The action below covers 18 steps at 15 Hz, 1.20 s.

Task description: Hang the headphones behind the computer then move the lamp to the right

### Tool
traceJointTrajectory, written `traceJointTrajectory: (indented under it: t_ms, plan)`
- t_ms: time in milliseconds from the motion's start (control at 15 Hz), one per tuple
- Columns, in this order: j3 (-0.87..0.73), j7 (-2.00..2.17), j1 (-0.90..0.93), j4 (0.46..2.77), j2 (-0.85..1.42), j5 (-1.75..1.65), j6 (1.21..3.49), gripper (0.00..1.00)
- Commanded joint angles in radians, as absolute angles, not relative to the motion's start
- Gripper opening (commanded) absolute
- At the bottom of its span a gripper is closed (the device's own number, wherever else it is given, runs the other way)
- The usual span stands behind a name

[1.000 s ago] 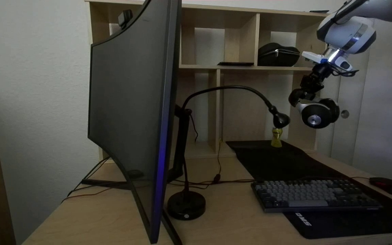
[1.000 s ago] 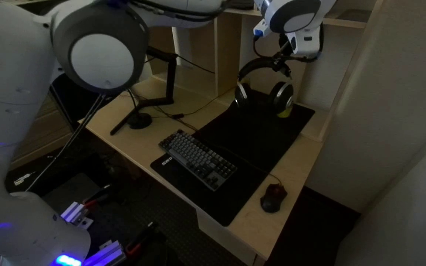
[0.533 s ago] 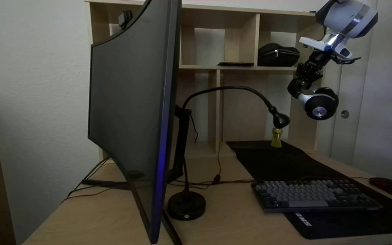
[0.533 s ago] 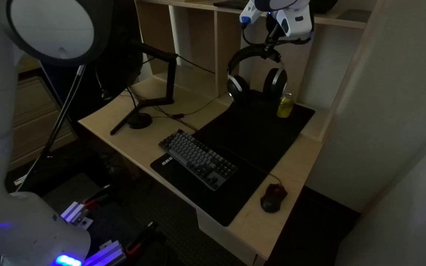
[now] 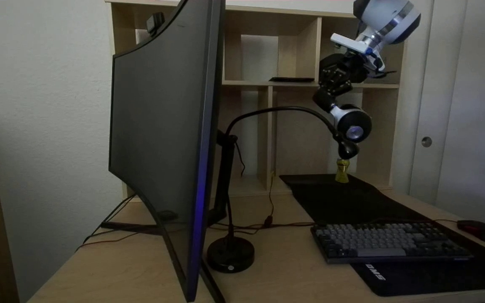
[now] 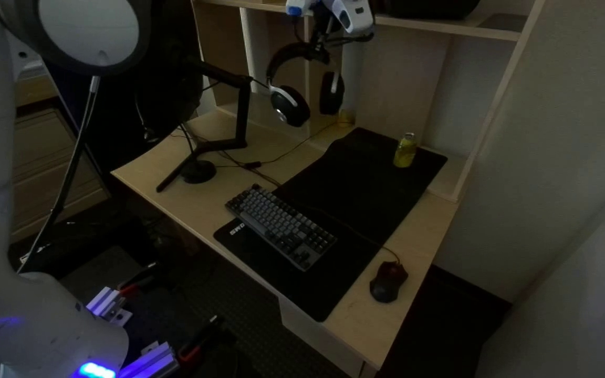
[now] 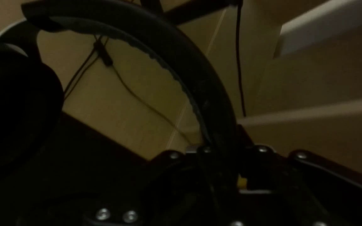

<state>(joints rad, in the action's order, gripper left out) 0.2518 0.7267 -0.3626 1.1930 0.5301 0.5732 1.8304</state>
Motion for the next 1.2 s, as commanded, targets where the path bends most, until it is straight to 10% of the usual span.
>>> traceJointTrajectory:
  t_ms: [0,67,267,333,933,1133]
  plan:
    - [0.194,0.606,-0.285,1.229,0.432,0.696,1.695,0.05]
    - [0.144,0.666,-0.241,1.184,0.487,0.678,1.742,0.19]
    - [0.131,0.637,-0.215,1.186,0.454,0.698,1.699,0.19]
    - [0.137,0.62,-0.211,1.155,0.481,0.688,1.638,0.05]
    - [0.191,0.576,-0.025,0.996,0.569,0.749,1.448,0.05]
    - [0.196,0.589,0.005,0.98,0.585,0.744,1.453,0.19]
